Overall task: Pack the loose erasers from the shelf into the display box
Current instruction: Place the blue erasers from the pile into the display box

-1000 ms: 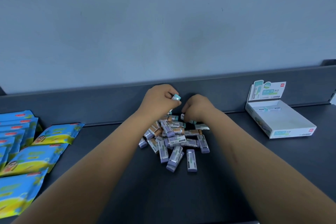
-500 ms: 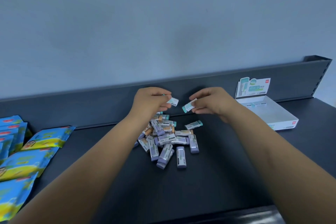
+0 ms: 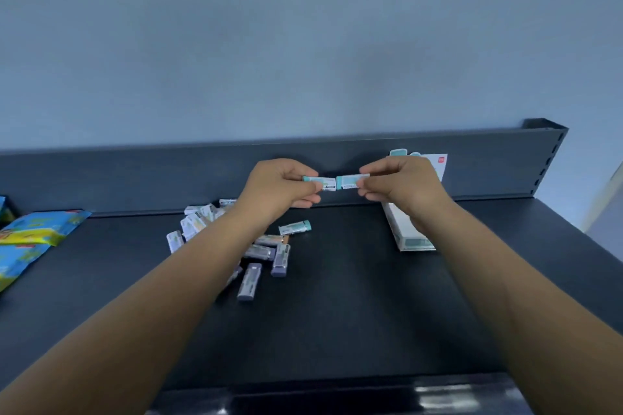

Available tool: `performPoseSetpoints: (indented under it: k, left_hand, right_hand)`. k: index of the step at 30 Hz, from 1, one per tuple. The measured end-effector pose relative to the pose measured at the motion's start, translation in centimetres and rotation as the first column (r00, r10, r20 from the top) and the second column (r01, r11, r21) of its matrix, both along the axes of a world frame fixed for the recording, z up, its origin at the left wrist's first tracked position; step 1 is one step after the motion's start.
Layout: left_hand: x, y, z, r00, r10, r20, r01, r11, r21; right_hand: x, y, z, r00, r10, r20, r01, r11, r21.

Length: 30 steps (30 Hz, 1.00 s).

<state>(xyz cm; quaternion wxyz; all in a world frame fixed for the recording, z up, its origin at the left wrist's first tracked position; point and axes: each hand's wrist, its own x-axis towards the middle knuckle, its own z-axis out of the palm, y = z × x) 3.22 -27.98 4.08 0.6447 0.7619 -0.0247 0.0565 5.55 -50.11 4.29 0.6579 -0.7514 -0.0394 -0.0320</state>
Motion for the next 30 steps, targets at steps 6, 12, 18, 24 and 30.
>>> performPoseSetpoints:
  k: [6, 12, 18, 24, 30]
  left_hand:
    - [-0.5, -3.3, -0.7, 0.996, 0.077, 0.052, -0.077, 0.997, 0.011]
    - [-0.7, -5.7, -0.4, 0.993, 0.081, 0.082, -0.081, 0.997, -0.004]
    - [0.5, -7.7, -0.4, 0.992, 0.069, 0.108, -0.07, 0.998, 0.005]
    - [2.0, -10.3, -0.6, 0.997, 0.009, 0.071, -0.011, 0.999, 0.031]
    - [3.1, -12.8, -1.2, 0.996, -0.049, 0.074, 0.032, 0.977, 0.212]
  right_hand:
    - [0.1, -3.5, 0.1, 1.0, -0.013, 0.023, 0.015, 0.995, -0.096]
    - [-0.2, -5.4, 1.0, 0.993, -0.08, 0.083, 0.095, 0.976, -0.194]
    - [-0.7, -7.0, 0.6, 0.966, -0.199, 0.168, 0.23, 0.954, -0.194]
    - [-0.1, -9.3, 0.0, 0.955, -0.238, 0.177, 0.274, 0.935, -0.225]
    - [2.1, -12.4, 0.2, 0.95, -0.194, 0.245, 0.279, 0.88, -0.385]
